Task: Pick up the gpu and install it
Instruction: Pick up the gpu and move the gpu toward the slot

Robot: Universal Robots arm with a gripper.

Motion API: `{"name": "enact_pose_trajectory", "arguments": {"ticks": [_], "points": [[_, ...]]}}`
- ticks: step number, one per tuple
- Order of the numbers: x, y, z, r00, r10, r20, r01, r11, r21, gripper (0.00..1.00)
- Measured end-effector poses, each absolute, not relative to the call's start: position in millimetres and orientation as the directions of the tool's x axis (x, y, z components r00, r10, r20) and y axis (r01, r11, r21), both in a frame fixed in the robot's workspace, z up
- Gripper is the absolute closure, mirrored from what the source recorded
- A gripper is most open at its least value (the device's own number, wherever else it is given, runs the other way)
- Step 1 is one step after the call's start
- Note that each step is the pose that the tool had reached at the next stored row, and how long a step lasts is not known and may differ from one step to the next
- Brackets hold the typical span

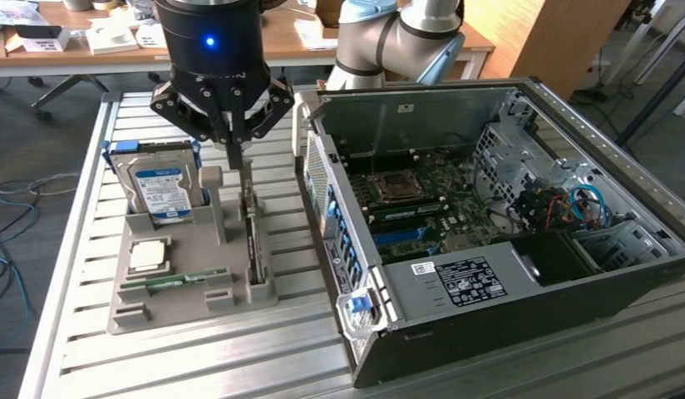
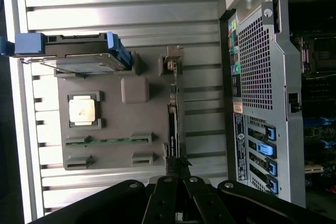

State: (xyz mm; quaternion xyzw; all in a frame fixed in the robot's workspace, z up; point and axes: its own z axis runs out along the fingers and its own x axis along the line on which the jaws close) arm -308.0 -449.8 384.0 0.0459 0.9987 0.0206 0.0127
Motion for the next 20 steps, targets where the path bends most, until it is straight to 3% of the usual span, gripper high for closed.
{"name": "enact_pose_trajectory", "arguments": {"ticks": [6, 9, 11, 15, 20], "points": [[-308.0, -449.8, 384.1, -0.995, 0.092, -0.024, 0.091, 0.995, 0.042, 0.89], [-308.0, -449.8, 384.1, -0.995, 0.092, -0.024, 0.091, 0.995, 0.042, 0.71], [-308.0, -449.8, 384.1, -0.995, 0.092, -0.024, 0.091, 0.995, 0.042, 0.71], [-308.0, -449.8, 384.1, -0.995, 0.092, -0.024, 0.091, 0.995, 0.042, 0.53], [-308.0, -449.8, 384.0, -0.995, 0.092, -0.024, 0.091, 0.995, 0.042, 0.53]]}}
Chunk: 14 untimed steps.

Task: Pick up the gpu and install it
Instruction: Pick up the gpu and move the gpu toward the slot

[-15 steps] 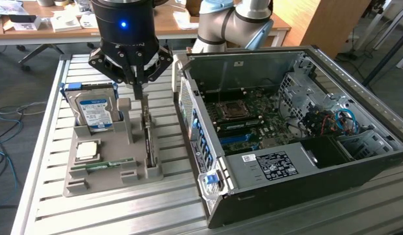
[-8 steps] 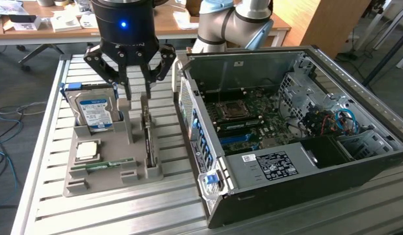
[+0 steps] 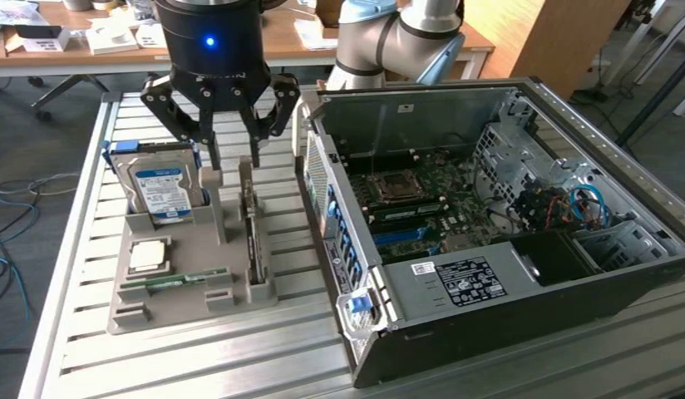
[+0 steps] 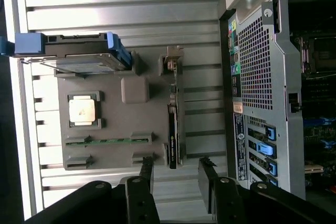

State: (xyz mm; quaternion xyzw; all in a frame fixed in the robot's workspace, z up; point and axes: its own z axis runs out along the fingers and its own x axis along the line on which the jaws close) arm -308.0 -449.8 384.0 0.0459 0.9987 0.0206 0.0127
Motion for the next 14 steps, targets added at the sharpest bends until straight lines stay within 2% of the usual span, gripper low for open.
{"name": "enact_pose_trajectory", "arguments": {"ticks": [14], "points": [[-308.0, -449.8, 364.4, -0.995, 0.092, -0.024, 0.091, 0.995, 0.042, 0.53]]}}
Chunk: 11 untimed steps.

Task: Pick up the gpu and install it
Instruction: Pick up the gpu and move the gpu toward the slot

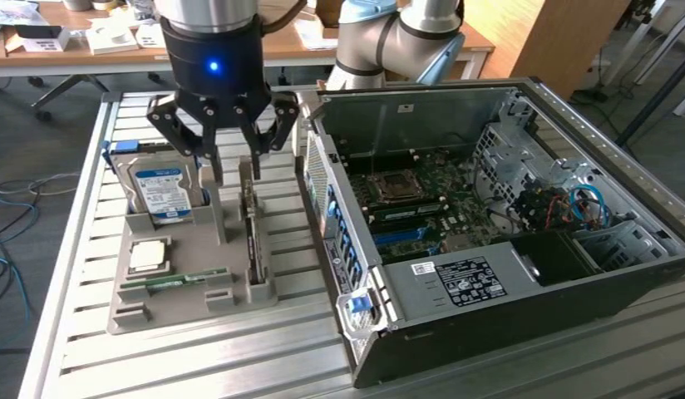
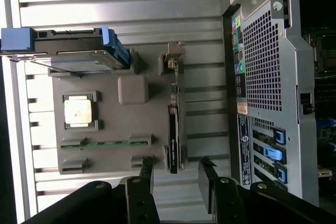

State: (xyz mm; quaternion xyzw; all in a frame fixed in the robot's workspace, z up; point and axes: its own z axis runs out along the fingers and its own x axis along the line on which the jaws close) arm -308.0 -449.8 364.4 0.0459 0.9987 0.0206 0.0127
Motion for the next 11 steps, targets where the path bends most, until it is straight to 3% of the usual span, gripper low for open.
{"name": "enact_pose_trajectory", "arguments": {"ticks": [11], "points": [[-308.0, -449.8, 347.4, -0.995, 0.092, -0.024, 0.091, 0.995, 0.042, 0.53]]}}
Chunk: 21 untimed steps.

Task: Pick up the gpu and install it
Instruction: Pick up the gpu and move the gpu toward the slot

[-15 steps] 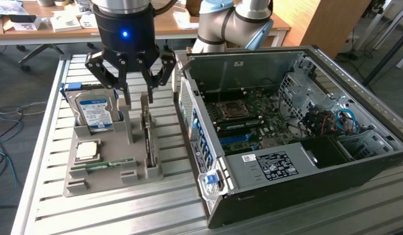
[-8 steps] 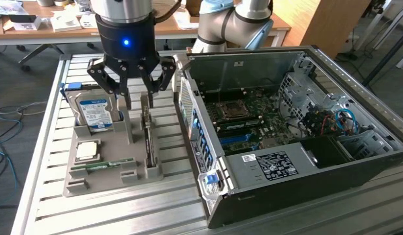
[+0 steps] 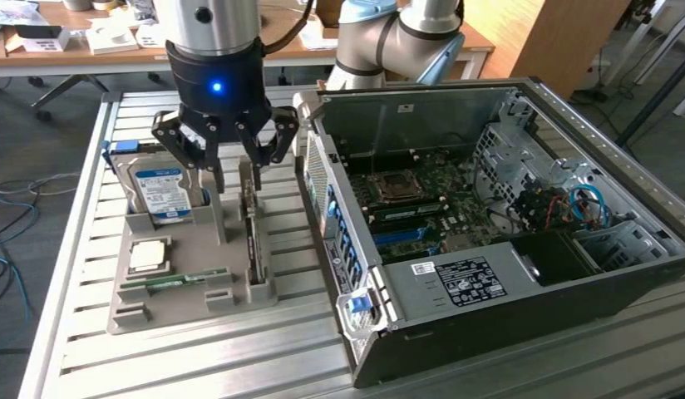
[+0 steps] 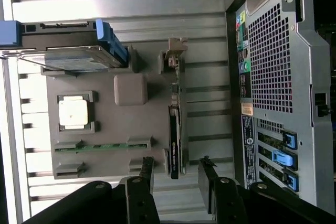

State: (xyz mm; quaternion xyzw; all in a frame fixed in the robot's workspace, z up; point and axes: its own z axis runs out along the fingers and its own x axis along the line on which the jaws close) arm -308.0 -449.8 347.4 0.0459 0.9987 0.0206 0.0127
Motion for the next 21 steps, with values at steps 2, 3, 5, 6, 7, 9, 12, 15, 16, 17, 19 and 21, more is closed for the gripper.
{"name": "enact_pose_trajectory", "arguments": {"ticks": [2, 3, 5, 6, 7, 9, 12, 15, 16, 17, 19, 21], "points": [[-308.0, -449.8, 347.4, -0.995, 0.092, -0.023, 0.091, 0.995, 0.042, 0.53], [-308.0, -449.8, 347.4, -0.995, 0.092, -0.023, 0.091, 0.995, 0.042, 0.53], [-308.0, -449.8, 347.3, -0.995, 0.092, -0.023, 0.091, 0.995, 0.042, 0.53], [-308.0, -449.8, 347.3, -0.995, 0.092, -0.023, 0.091, 0.995, 0.042, 0.53], [-308.0, -449.8, 347.0, -0.995, 0.092, -0.024, 0.091, 0.995, 0.042, 0.53], [-308.1, -449.8, 345.3, -0.995, 0.092, -0.024, 0.091, 0.995, 0.043, 0.53], [-308.1, -449.8, 341.5, -0.995, 0.092, -0.023, 0.091, 0.995, 0.043, 0.53], [-308.0, -449.8, 336.6, -0.995, 0.092, -0.023, 0.091, 0.995, 0.043, 0.53], [-308.0, -449.8, 335.1, -0.995, 0.092, -0.024, 0.091, 0.995, 0.043, 0.53], [-308.0, -449.8, 333.4, -0.995, 0.092, -0.024, 0.091, 0.995, 0.043, 0.53], [-308.0, -449.8, 329.9, -0.995, 0.092, -0.023, 0.091, 0.995, 0.043, 0.53], [-308.0, -449.8, 326.3, -0.995, 0.092, -0.023, 0.091, 0.995, 0.043, 0.53]]}}
